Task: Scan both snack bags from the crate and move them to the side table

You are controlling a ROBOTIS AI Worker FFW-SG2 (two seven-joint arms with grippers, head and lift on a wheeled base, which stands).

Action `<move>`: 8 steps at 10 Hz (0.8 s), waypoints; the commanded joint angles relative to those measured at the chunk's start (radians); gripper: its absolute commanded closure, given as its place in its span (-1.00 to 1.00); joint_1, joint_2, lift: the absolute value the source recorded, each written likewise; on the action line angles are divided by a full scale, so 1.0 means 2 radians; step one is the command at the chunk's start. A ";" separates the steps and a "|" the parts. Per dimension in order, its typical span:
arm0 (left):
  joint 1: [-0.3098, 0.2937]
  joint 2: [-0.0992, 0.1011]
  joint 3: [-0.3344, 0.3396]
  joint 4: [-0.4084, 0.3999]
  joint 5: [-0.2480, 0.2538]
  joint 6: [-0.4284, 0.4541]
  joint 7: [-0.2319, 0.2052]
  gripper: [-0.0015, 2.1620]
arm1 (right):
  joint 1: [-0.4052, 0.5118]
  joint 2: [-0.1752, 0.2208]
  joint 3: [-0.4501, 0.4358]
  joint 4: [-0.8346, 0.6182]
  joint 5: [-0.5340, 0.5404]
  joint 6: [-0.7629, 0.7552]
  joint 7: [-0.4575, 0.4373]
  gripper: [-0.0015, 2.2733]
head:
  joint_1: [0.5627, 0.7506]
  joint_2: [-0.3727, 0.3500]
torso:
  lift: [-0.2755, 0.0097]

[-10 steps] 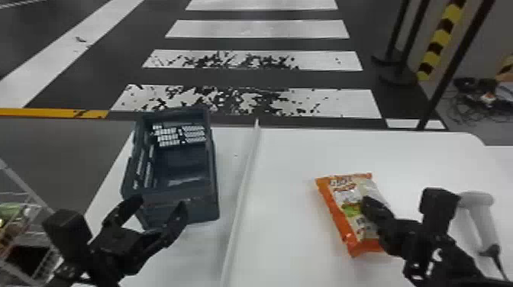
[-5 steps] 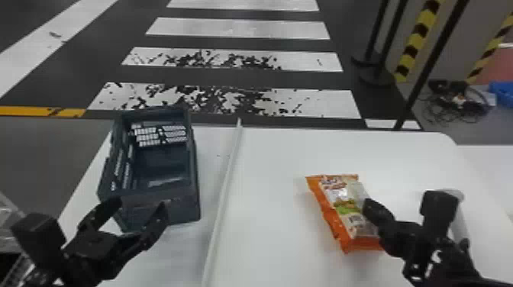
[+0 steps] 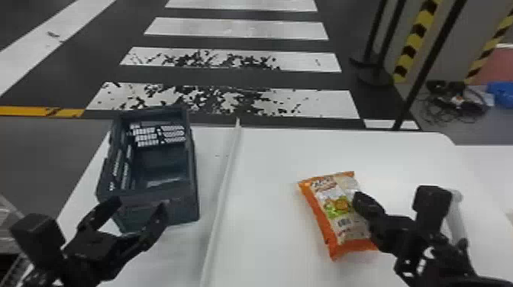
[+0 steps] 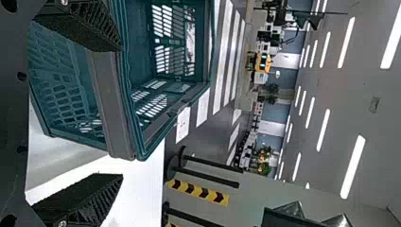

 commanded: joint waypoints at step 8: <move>0.000 0.005 0.000 -0.002 0.000 0.000 0.001 -0.96 | -0.034 0.005 0.063 0.048 0.028 0.007 -0.001 0.90 | 0.41 0.34 | 0.24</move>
